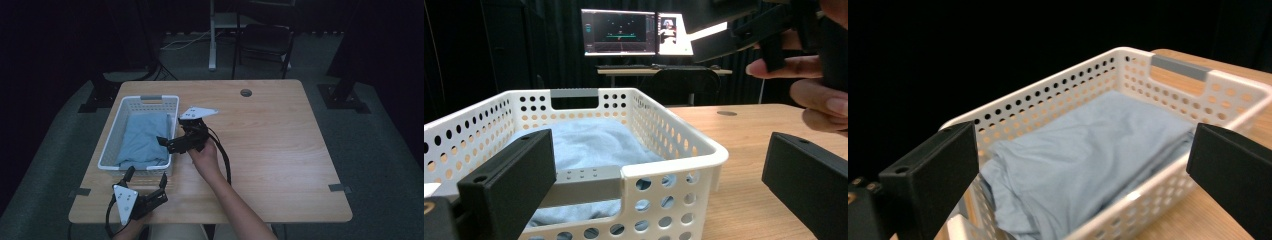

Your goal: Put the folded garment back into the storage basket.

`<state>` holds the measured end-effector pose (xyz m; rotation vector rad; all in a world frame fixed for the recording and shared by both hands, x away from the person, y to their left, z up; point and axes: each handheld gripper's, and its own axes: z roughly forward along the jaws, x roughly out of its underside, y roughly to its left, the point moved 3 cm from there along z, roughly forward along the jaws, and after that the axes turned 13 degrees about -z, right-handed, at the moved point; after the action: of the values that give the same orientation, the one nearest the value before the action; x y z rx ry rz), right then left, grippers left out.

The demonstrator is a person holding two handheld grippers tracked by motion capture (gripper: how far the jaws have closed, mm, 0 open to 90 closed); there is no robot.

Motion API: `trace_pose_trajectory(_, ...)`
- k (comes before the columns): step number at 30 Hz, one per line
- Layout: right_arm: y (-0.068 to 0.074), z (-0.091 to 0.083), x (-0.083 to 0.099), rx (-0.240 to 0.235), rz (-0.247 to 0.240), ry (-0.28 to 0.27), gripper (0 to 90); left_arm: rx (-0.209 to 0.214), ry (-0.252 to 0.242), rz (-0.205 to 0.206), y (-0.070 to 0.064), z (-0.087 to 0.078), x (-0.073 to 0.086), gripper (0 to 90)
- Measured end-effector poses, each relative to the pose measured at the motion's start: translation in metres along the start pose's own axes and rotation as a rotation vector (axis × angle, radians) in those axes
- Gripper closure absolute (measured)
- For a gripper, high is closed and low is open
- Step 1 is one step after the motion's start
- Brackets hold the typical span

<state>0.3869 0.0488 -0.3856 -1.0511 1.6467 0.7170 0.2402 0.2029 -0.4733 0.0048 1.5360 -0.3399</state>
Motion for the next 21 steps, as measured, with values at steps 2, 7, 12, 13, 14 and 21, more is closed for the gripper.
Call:
trace_pose_trajectory(2, 0.000, -0.007, 0.000, 0.013, -0.018, 0.001, 0.3, 0.000, 0.002, 0.002, 0.000, 0.000, 0.000, 2.1)
trace_pose_trajectory(7, 0.002, -0.017, 0.002, 0.026, -0.037, 0.009, 0.3, 0.000, 0.003, 0.002, 0.000, 0.000, 0.000, 2.2)
trace_pose_trajectory(12, 0.002, -0.030, 0.002, 0.040, -0.036, -0.007, 0.3, -0.001, 0.003, 0.003, 0.000, 0.000, 0.000, 2.1)
trace_pose_trajectory(13, 0.001, -0.033, 0.002, 0.038, -0.037, -0.011, 0.3, 0.000, 0.003, 0.002, 0.000, 0.000, 0.000, 2.1)
trace_pose_trajectory(14, 0.001, -0.035, 0.003, 0.036, -0.033, -0.008, 0.3, 0.000, 0.002, 0.002, 0.000, 0.000, 0.000, 2.2)
trace_pose_trajectory(21, -0.003, -0.054, 0.005, 0.071, -0.030, -0.016, 0.3, 0.000, 0.001, 0.002, 0.000, 0.000, 0.000, 2.1)
